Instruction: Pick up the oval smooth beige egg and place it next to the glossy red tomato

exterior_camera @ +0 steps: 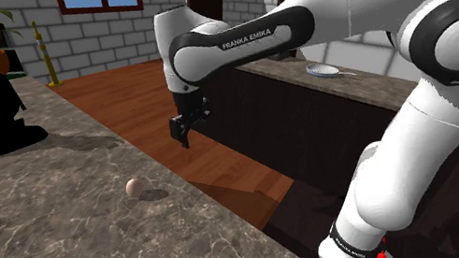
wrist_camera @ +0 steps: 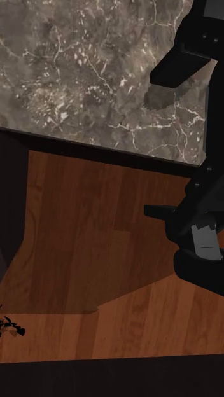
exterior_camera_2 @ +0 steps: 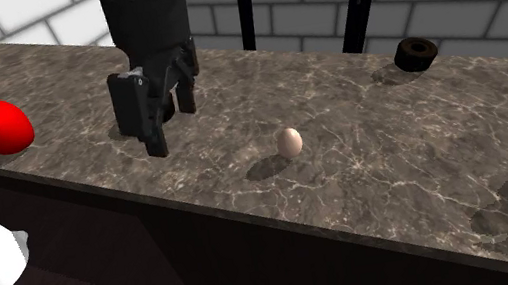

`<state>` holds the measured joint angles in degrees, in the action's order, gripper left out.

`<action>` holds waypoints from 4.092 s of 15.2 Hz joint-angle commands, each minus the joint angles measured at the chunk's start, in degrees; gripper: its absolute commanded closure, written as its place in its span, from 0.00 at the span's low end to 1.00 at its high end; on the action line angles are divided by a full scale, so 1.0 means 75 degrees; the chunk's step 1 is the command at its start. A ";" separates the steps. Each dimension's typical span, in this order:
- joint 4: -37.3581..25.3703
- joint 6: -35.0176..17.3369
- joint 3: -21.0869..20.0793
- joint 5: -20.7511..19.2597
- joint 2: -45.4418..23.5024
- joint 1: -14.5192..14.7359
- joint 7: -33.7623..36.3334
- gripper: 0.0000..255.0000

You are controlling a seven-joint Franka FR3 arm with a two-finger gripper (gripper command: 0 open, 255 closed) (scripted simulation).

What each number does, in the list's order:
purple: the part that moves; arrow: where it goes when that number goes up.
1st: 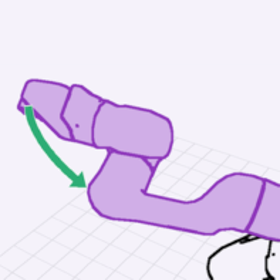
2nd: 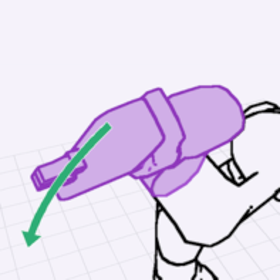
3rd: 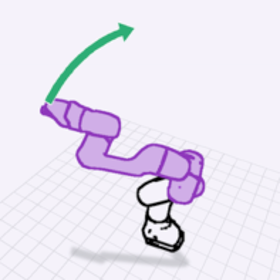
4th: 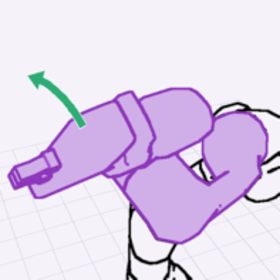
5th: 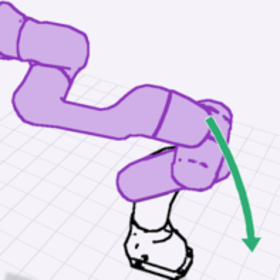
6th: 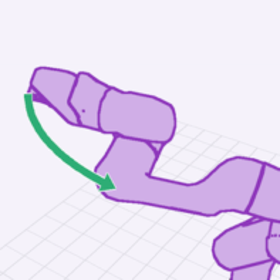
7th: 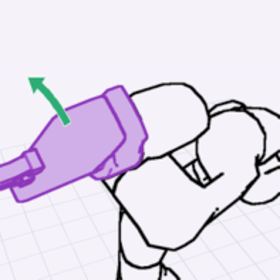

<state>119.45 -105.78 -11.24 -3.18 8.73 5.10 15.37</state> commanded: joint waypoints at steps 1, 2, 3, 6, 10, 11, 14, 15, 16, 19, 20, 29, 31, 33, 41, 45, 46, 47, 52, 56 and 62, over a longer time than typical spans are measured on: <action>-0.0367 -0.0085 -0.0148 -0.0093 -0.0559 0.0080 0.0245 0.00; -0.0587 -0.0102 -0.0213 -0.0151 -0.0850 0.0127 0.0367 0.00; -0.0817 -0.0111 -0.0274 -0.0214 -0.1145 0.0178 0.0488 0.00; -0.1569 -0.0086 -0.0424 -0.0427 -0.2047 0.0357 0.0838 0.00; -0.2733 0.0072 -0.0540 -0.0735 -0.3292 0.0667 0.1250 0.00; -0.3057 0.0135 -0.0555 -0.0811 -0.3613 0.0757 0.1340 0.00; -0.4129 0.0387 -0.0570 -0.1028 -0.4603 0.1058 0.1567 0.00; -0.4525 0.0494 -0.0566 -0.1096 -0.4947 0.1168 0.1629 0.00; -0.4945 0.0614 -0.0557 -0.1160 -0.5299 0.1283 0.1681 0.00; -0.5105 0.0520 -0.0533 -0.1217 -0.5595 0.1362 0.1731 0.00; -0.5003 0.0418 -0.0529 -0.1223 -0.5595 0.1351 0.1738 0.00; -0.4592 -0.0028 -0.0506 -0.1258 -0.5635 0.1307 0.1774 0.00; -0.4592 -0.0028 -0.0506 -0.1258 -0.5635 0.1307 0.1774 0.00; -0.4592 -0.0028 -0.0506 -0.1258 -0.5635 0.1307 0.1774 1.00; -0.4591 -0.0027 -0.0507 -0.1258 -0.5632 0.1307 0.1774 1.00; -0.4724 0.0214 -0.0526 -0.1222 -0.5519 0.1304 0.1739 1.00; -0.4777 0.0298 -0.0531 -0.1211 -0.5486 0.1305 0.1728 1.00; -0.4828 0.0382 -0.0537 -0.1200 -0.5453 0.1305 0.1716 1.00; -0.5121 0.0811 -0.0561 -0.1152 -0.5308 0.1312 0.1661 1.00; -0.5399 0.1171 -0.0576 -0.1121 -0.5220 0.1325 0.1618 1.00; -0.5897 0.1739 -0.0593 -0.1090 -0.5143 0.1359 0.1557 1.00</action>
<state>75.79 -93.45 -15.67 -11.40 -29.97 15.27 27.14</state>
